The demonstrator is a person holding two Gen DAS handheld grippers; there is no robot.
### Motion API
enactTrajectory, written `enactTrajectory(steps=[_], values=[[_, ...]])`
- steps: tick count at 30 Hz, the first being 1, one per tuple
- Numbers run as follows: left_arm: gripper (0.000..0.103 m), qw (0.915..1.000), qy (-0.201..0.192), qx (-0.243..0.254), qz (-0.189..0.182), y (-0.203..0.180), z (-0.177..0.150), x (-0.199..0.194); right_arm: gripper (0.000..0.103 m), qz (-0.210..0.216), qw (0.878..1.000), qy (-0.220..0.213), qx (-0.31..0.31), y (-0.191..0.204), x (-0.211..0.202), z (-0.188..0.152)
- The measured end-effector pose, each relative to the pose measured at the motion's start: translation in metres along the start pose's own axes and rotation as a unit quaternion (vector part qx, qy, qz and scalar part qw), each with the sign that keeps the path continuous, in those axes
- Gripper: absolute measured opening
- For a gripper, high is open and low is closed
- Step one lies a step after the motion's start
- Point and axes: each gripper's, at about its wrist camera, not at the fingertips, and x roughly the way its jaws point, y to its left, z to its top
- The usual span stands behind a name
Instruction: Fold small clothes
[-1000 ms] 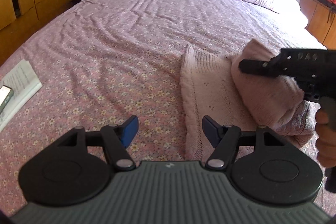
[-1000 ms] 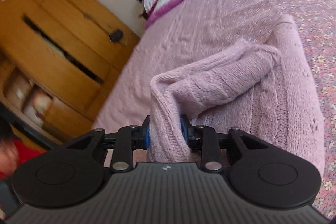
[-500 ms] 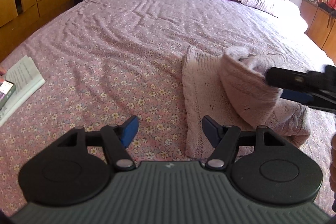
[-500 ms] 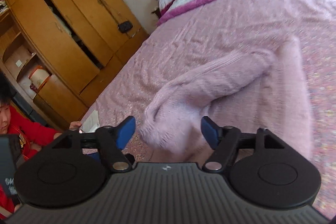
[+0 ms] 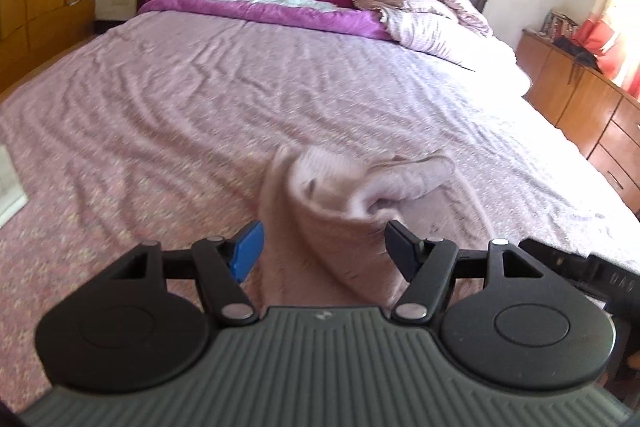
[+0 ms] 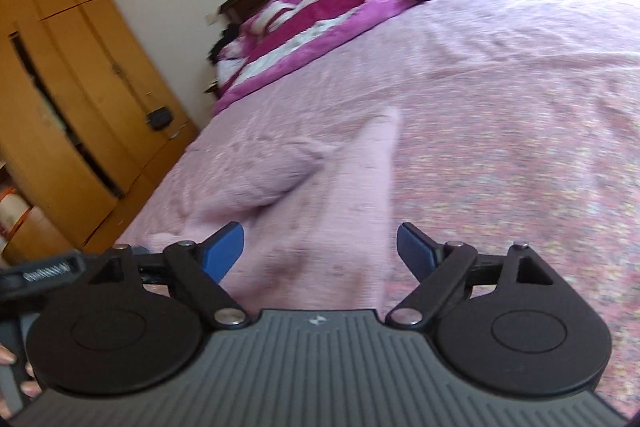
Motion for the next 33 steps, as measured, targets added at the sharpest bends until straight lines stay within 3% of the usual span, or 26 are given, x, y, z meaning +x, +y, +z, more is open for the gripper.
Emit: enactTrajectory(steps=[5,16,19,21,23,25,28,33], values=[[0.068,0.9995,-0.004,0.029,-0.011,-0.016,0.012,0.018,0.09,-0.026,0.999,-0.003,0.031,-0.023,0.004,-0.008],[0.068,0.9904,0.031,0.133,0.022,-0.061,0.008,0.094,0.091,-0.024,0.997,0.009,0.07,-0.047,0.013,-0.026],[0.068,0.9885,0.018,0.146,0.036,-0.064,0.005,0.105,0.091,-0.023,0.997,0.008,0.075,-0.05,0.015,-0.03],[0.061,0.9886,-0.011,0.147,0.032,-0.062,0.002,0.104,0.092,-0.022,0.997,0.005,0.071,-0.051,0.017,-0.031],[0.012,0.9906,-0.012,0.135,0.016,-0.058,0.004,0.104,0.092,-0.021,0.998,0.003,0.065,-0.051,0.018,-0.033],[0.012,0.995,-0.014,0.098,0.013,-0.048,0.01,0.103,0.093,-0.021,0.998,0.001,0.06,-0.051,0.019,-0.034],[0.012,0.9975,-0.02,0.05,0.046,-0.026,0.016,0.101,0.093,-0.019,0.998,-0.001,0.061,-0.052,0.019,-0.035],[0.015,0.9989,0.001,-0.018,0.043,0.011,0.01,0.098,0.094,-0.014,0.999,-0.008,0.048,-0.053,0.021,-0.04]])
